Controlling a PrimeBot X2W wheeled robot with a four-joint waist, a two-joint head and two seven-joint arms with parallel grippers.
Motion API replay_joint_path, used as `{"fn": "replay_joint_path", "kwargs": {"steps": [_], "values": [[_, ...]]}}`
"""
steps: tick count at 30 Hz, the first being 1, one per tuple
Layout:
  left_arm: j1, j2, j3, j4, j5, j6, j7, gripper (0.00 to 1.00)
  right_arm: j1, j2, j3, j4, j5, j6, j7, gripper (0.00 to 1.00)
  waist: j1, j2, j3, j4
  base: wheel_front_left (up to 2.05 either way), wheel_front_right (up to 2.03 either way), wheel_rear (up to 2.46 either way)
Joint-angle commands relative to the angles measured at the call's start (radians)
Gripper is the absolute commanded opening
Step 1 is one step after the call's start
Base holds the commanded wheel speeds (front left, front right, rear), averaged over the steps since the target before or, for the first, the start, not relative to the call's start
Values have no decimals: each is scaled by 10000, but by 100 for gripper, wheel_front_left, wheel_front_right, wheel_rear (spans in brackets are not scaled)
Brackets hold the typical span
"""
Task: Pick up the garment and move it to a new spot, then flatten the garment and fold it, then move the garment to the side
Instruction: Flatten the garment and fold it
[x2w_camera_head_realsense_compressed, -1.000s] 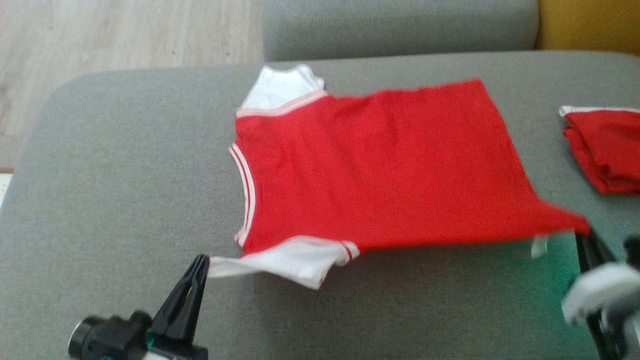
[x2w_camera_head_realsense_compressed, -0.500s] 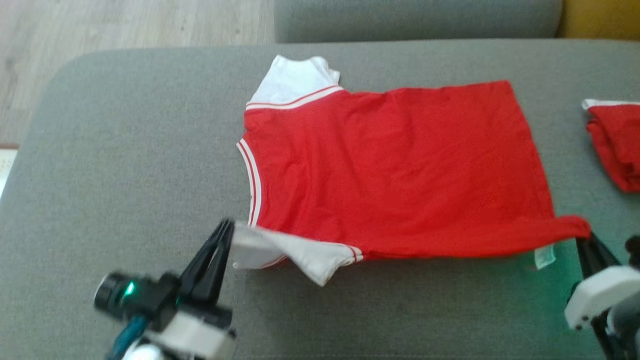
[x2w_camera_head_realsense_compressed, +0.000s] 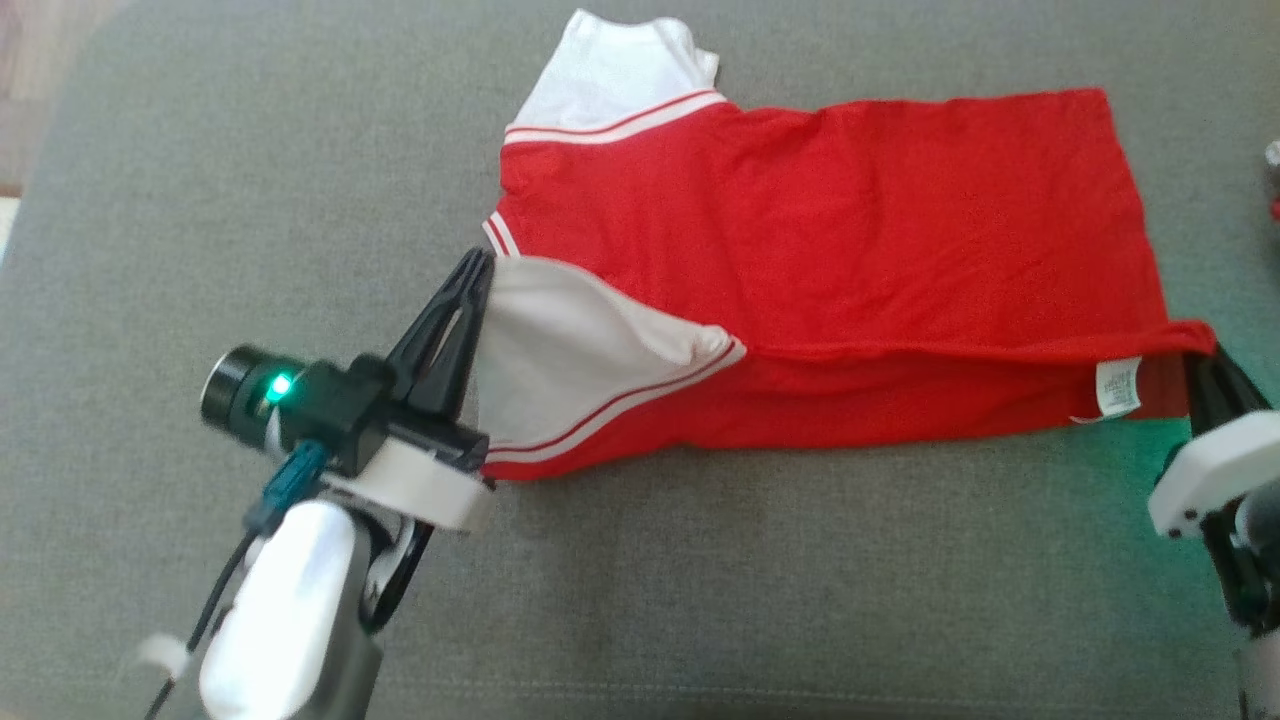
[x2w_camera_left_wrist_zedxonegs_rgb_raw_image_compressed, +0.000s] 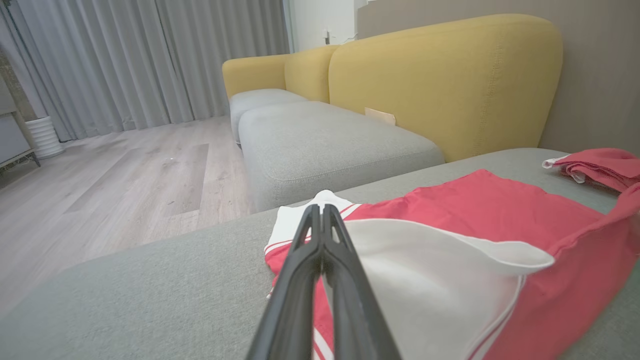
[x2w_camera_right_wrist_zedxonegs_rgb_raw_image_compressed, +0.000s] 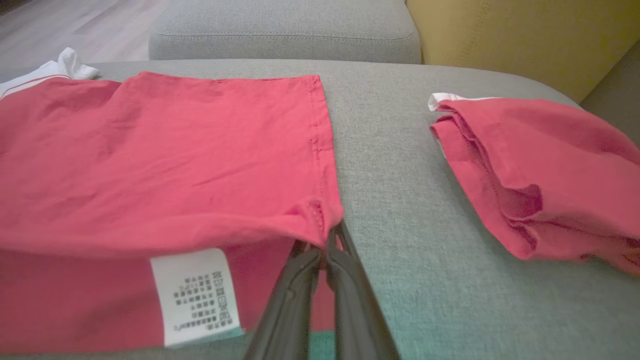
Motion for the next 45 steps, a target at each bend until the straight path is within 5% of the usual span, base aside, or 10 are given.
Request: {"fn": "replay_joint_path", "kwargs": {"steps": [1, 8, 9, 10, 11, 29, 45], "values": [[-502, 209, 264, -251, -52, 10, -57, 0, -338, -269, 103, -273, -78, -9, -37, 0, 0, 0, 168, 11, 0, 0, 0], [-1425, 364, -58, 295, -197, 6, -57, 0, -1045, -247, 156, 136, -171, -9, -114, 0, 0, 0, 604, -47, 0, 0, 0], [-1495, 375, -70, 374, -196, 6, -57, 34, -1149, -200, 161, 193, -155, -9, -131, 17, 0, 0, 631, -65, 0, 0, 0], [-1548, 379, -61, 435, -191, 6, -57, 85, -1257, -148, 143, 239, -151, -9, -186, 84, 0, 0, 650, -82, 0, 0, 0], [-1589, 372, -36, 475, -178, 6, -57, 100, -1375, -83, 97, 267, -160, -9, -301, 100, 0, 0, 664, -102, 0, 0, 0], [1324, -461, 895, 678, -1147, 656, -57, 100, -716, 799, -343, 771, -16, -9, -1781, 100, 0, 0, 228, -432, 0, 0, 0], [1403, -650, 319, 1773, -2420, 477, 1148, 100, -806, 844, -381, 953, 2, -9, -1906, 100, 0, 0, 351, -626, 0, 0, 0]]}}
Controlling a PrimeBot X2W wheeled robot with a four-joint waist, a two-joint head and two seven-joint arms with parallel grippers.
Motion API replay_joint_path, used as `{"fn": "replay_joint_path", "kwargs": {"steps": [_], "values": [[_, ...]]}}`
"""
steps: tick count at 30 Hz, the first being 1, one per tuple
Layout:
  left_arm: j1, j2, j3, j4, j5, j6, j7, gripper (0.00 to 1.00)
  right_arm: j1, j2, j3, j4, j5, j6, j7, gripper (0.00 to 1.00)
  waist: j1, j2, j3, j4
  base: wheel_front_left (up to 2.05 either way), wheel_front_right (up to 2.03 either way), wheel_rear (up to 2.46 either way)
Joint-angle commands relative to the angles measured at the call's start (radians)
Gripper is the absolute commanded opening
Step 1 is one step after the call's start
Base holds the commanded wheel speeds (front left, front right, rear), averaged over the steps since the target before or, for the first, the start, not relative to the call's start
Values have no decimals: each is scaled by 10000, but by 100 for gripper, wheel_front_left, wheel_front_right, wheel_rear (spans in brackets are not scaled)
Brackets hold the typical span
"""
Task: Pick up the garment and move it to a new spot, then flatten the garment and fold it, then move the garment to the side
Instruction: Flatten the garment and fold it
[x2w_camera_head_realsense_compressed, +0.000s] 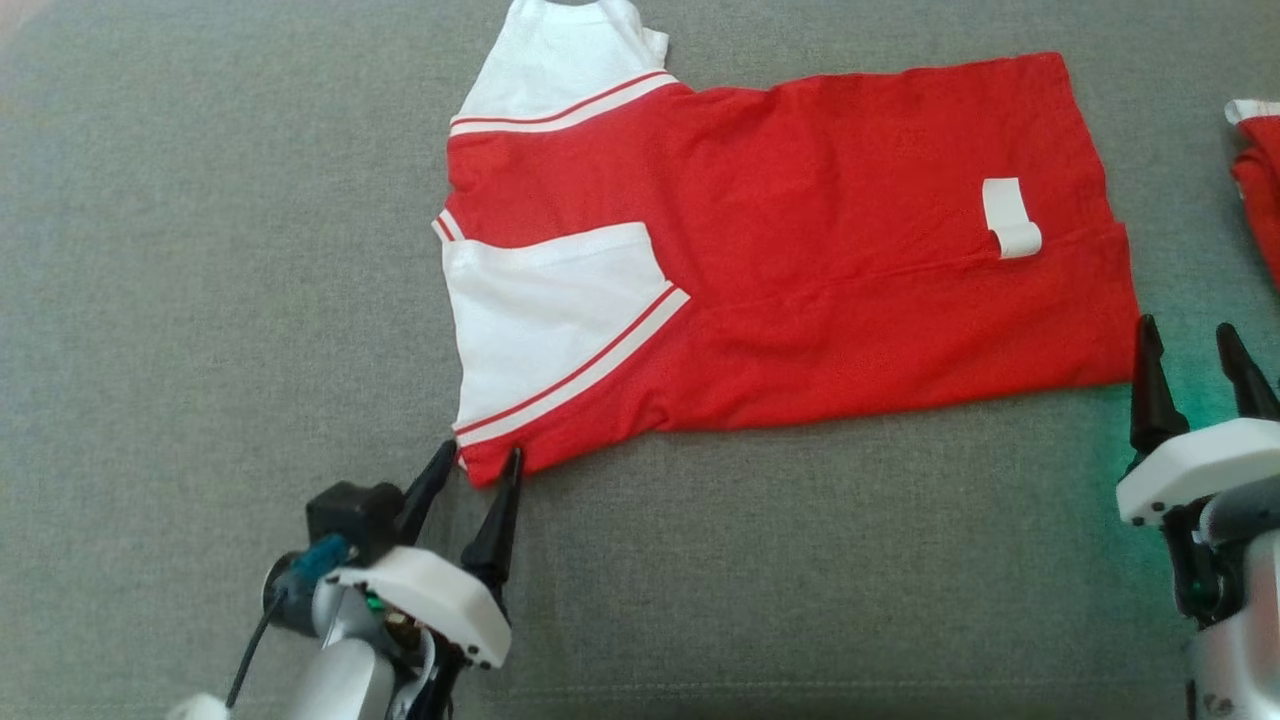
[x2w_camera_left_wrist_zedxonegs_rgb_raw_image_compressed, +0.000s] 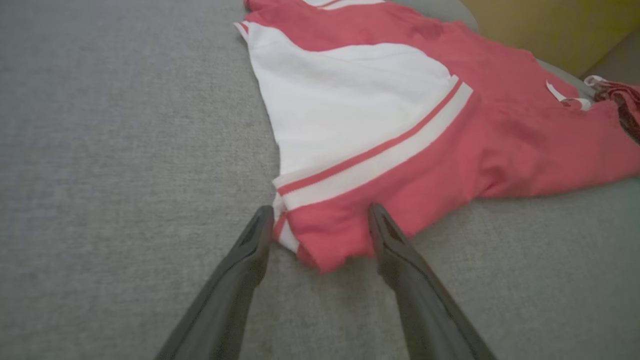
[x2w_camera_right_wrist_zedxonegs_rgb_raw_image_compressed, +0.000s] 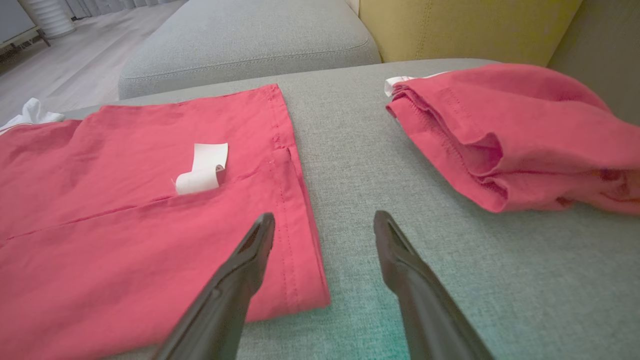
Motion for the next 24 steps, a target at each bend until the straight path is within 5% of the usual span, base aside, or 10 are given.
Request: {"fn": "replay_joint_path", "kwargs": {"steps": [1, 2, 3, 4, 7, 17, 21, 23, 24], "values": [[-366, 4, 240, -210, -88, 38, 33, 100, -209, -126, 195, -285, 94, -9, -115, 100, 0, 0, 22, -14, 0, 0, 0], [-412, 7, 215, -153, -92, 34, 84, 93, -231, -134, 204, -275, 101, -9, -120, 100, 0, 0, 37, -23, 0, 0, 0], [-450, 10, 191, -113, -86, 33, 99, 58, -248, -144, 212, -261, 107, -9, -128, 100, 0, 0, 44, -27, 0, 0, 0], [-473, 12, 173, -85, -72, 47, 94, 38, -261, -154, 218, -244, 115, -9, -140, 100, 0, 0, 44, -28, 0, 0, 0], [-458, 73, 123, -79, 7, 104, 20, 0, -283, -184, 285, -146, 129, -9, -165, 100, 0, 0, -3, -22, 0, 0, 0], [-261, 447, -31, -580, 218, 234, 170, 0, -770, -745, 856, 904, 548, -9, 263, 100, 0, 0, -57, 94, 0, 0, 0], [-367, 534, -91, -682, 259, 237, 243, 0, -983, -914, 1197, 1415, 779, -9, 363, 49, 0, 0, -44, 142, 0, 0, 0], [-406, 545, -113, -705, 258, 253, 263, 0, -1040, -976, 1357, 1610, 942, -9, 376, 36, 0, 0, -49, 147, 0, 0, 0], [-417, 552, -121, -709, 254, 258, 265, 0, -1051, -993, 1439, 1702, 1035, -9, 395, 12, 0, 0, -60, 144, 0, 0, 0]]}}
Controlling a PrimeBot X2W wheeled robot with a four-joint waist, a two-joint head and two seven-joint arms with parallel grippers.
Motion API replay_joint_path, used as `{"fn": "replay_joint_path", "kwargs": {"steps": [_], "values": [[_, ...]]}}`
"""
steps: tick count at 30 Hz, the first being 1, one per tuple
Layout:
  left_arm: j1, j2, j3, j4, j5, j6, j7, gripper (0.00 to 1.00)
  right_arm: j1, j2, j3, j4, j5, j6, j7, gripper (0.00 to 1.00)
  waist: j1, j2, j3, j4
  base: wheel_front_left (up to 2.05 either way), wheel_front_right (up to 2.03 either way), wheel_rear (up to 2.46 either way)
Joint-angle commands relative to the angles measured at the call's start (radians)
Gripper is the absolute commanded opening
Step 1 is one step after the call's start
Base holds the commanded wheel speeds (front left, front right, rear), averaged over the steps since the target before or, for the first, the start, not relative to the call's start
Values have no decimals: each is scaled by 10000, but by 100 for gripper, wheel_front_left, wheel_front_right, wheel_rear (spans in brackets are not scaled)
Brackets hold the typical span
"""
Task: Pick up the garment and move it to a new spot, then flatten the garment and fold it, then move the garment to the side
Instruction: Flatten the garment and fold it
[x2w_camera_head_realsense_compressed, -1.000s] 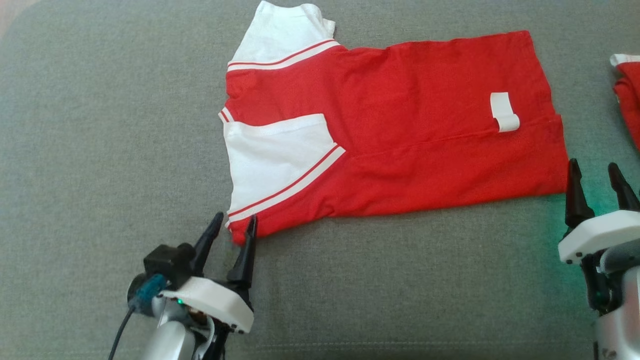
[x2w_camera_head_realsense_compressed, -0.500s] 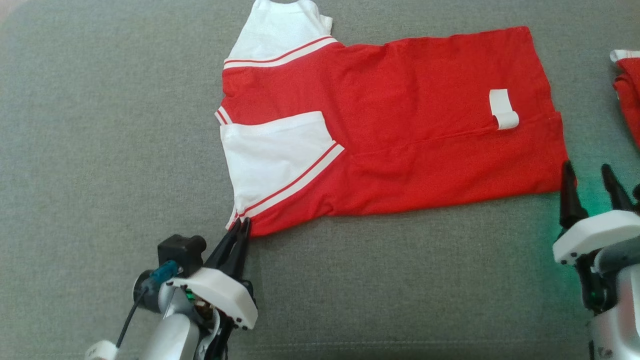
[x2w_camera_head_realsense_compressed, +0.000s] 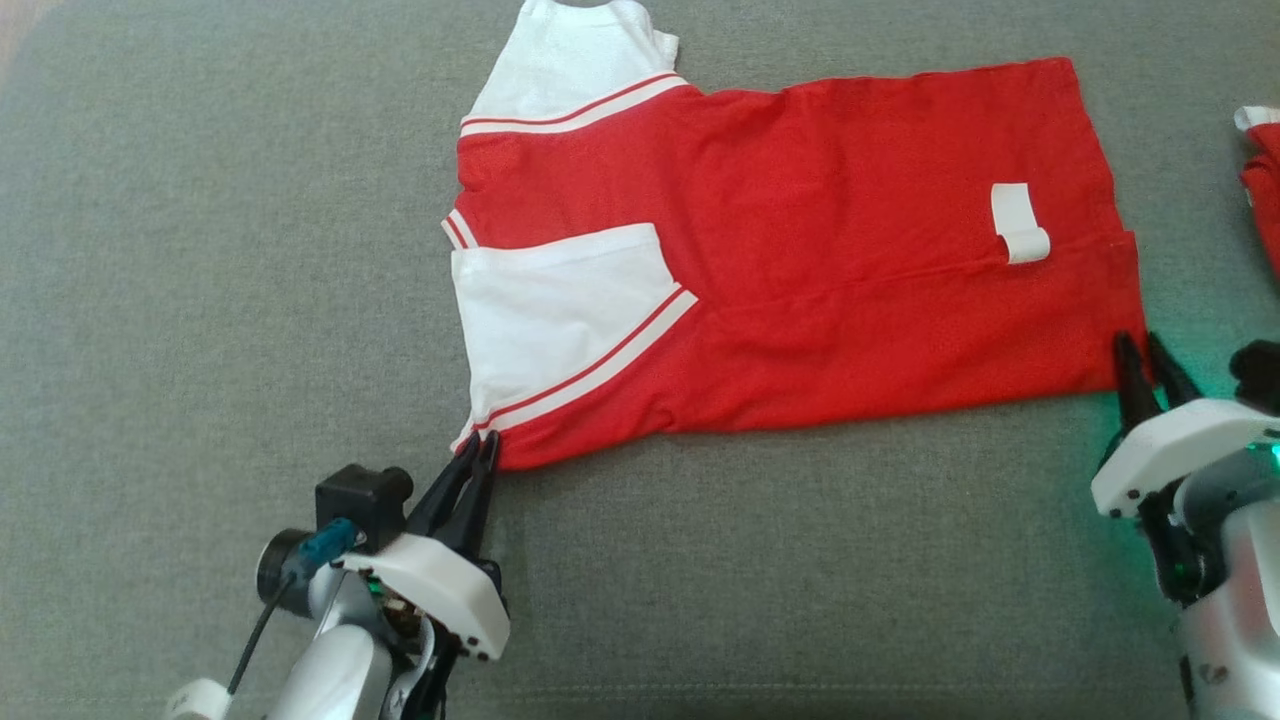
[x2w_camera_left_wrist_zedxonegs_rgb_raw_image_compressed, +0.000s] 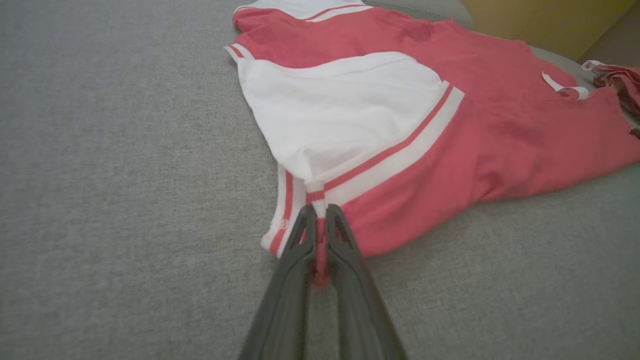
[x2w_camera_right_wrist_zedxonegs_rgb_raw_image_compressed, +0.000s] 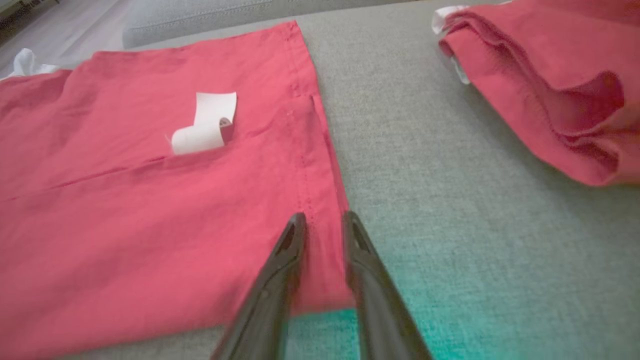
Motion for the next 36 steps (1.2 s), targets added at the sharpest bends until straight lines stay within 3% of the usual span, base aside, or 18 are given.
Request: {"fn": "replay_joint_path", "kwargs": {"steps": [1, 9, 17, 26, 36], "values": [[-223, 182, 285, -337, 54, 71, -5, 0, -165, -272, 321, -84, 234, -9, 42, 0, 0, 0, -25, -14, 0, 0, 0], [-134, 388, 239, -370, 67, 69, -26, 0, 25, -483, 480, 204, 678, -9, -176, 0, 0, 0, -236, -93, 0, 0, 0], [497, 1193, 106, -1124, 169, -92, 209, 0, 906, -909, 367, -174, 1167, -9, -279, 0, 0, 0, -756, -229, 0, 0, 0], [1505, 1685, -91, -1657, 126, -189, 91, 0, 2740, -1013, -154, -1368, 1494, -9, -43, 0, 0, 0, -1161, -251, 0, 0, 0], [2089, 1850, -259, -1860, 232, -27, -143, 0, 4794, -374, -974, -3395, 1386, -9, 695, 0, 0, 0, -1221, -309, 0, 0, 0]]}}
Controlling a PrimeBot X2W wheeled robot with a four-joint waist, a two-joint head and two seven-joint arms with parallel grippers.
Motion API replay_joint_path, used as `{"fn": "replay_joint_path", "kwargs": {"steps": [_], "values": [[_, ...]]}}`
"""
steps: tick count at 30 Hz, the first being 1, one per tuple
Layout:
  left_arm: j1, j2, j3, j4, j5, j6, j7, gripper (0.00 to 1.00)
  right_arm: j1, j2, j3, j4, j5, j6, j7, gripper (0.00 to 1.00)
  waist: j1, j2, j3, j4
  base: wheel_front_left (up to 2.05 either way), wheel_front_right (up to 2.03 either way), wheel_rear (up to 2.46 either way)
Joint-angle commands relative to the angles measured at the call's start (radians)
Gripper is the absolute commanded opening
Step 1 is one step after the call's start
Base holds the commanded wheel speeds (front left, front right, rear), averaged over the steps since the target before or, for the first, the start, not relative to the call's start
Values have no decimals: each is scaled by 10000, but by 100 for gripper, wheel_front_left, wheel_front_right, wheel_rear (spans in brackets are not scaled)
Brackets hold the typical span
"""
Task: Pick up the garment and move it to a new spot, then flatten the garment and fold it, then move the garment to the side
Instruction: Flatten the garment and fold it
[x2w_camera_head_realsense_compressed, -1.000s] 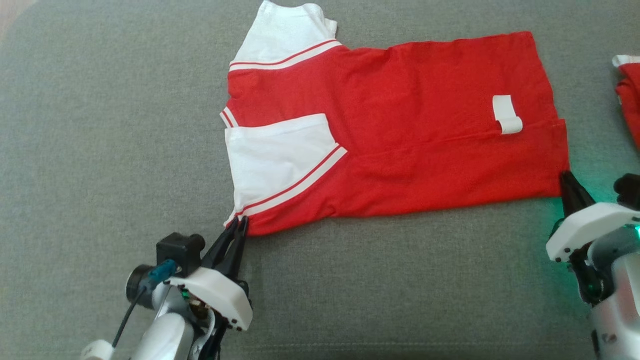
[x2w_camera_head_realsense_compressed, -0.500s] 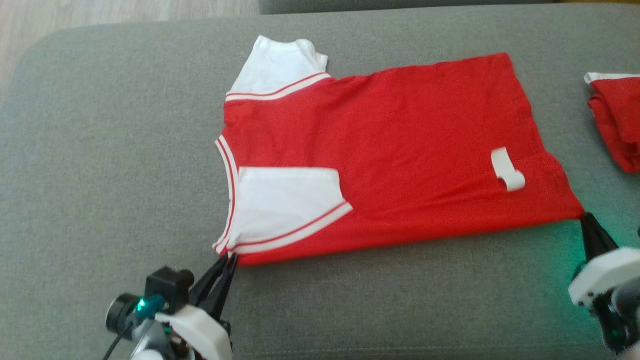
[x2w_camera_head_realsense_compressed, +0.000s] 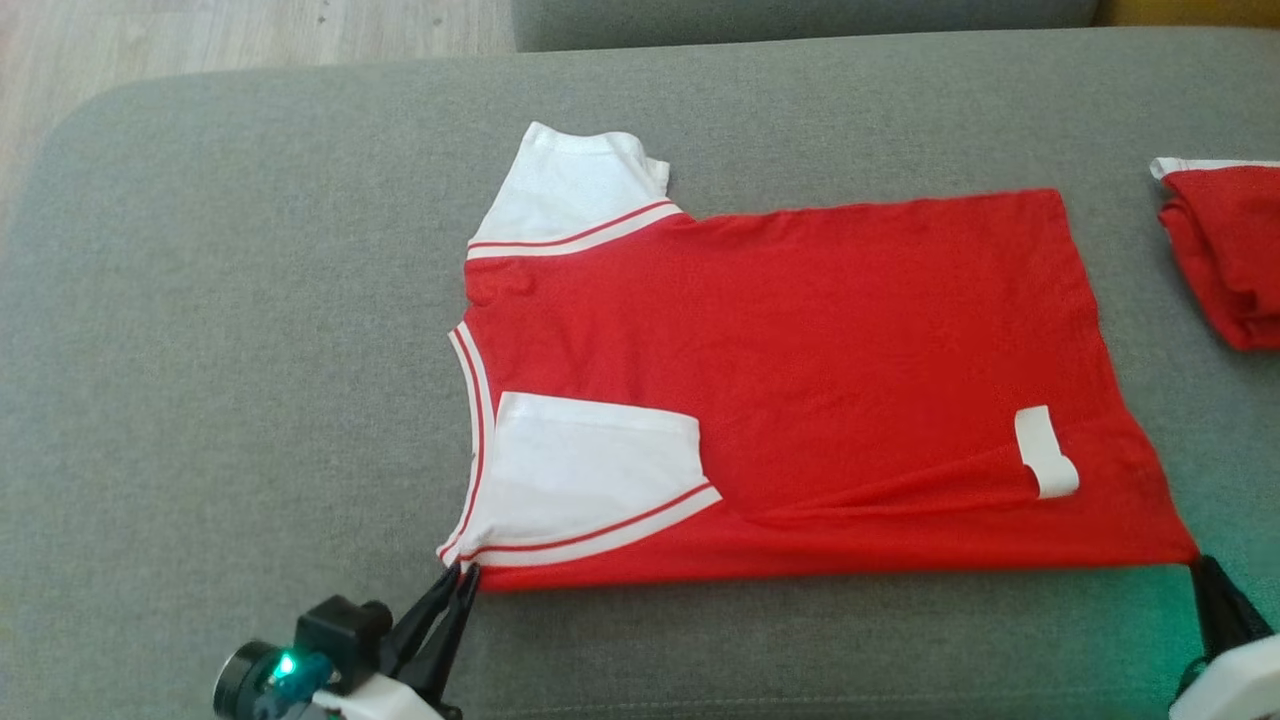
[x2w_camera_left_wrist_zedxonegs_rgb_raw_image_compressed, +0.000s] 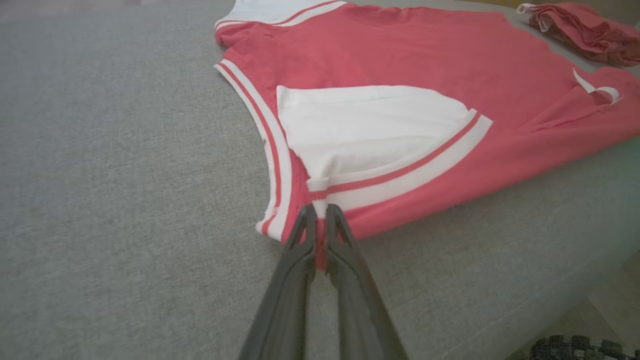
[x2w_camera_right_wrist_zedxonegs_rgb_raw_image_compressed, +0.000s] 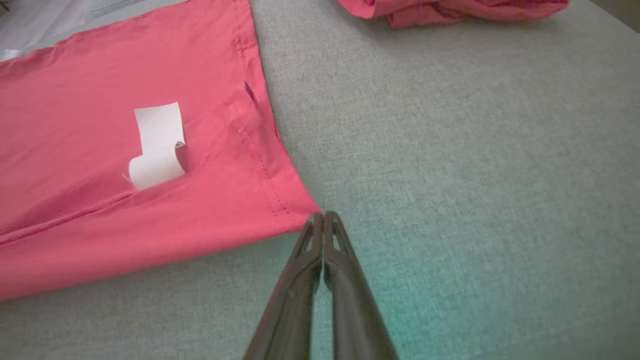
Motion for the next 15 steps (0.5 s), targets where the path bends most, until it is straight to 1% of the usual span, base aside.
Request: {"fn": "replay_joint_path", "kwargs": {"steps": [1, 2, 3, 4, 5, 6, 7, 10, 12, 15], "values": [[-132, 241, 356, -316, 39, 74, -47, 0, 82, -196, -29, -516, -88, -9, 87, 0, 0, 0, 24, -4, 0, 0, 0], [-105, 247, 336, -304, 22, 73, -6, 0, 172, -127, -80, -686, -114, -9, 175, 0, 0, 0, 45, -5, 0, 0, 0], [-93, 249, 314, -270, 16, 80, 39, 0, 240, -64, -148, -823, -151, -9, 258, 15, 0, 0, 58, 0, 0, 0, 0], [-94, 239, 293, -217, 4, 87, 80, 8, 289, -5, -221, -938, -202, -9, 325, 73, 0, 0, 65, 8, 0, 0, 0], [-102, 216, 267, -149, -20, 87, 134, 42, 322, 59, -306, -1035, -258, -9, 376, 100, 0, 0, 60, 20, 0, 0, 0], [-116, 191, 251, -83, -42, 100, 186, 89, 333, 135, -418, -1127, -319, -9, 397, 100, 0, 0, 38, 38, 0, 0, 0], [-132, 169, 231, -25, -57, 110, 226, 100, 353, 193, -489, -1214, -365, -9, 437, 100, 0, 0, 2, 60, 0, 0, 0], [-155, 130, 209, 59, -114, 119, 291, 100, 405, 268, -611, -1438, -436, -9, 495, 100, 0, 0, -92, 90, 0, 0, 0], [-287, 99, 356, -139, -237, 215, 260, 100, 370, 301, -750, -1885, -638, -9, 415, 100, 0, 0, -183, 99, 0, 0, 0], [-794, 168, 560, -533, -282, 266, 291, 100, 101, 379, -737, -2102, -792, -9, 267, 100, 0, 0, -165, 113, 0, 0, 0]]}}
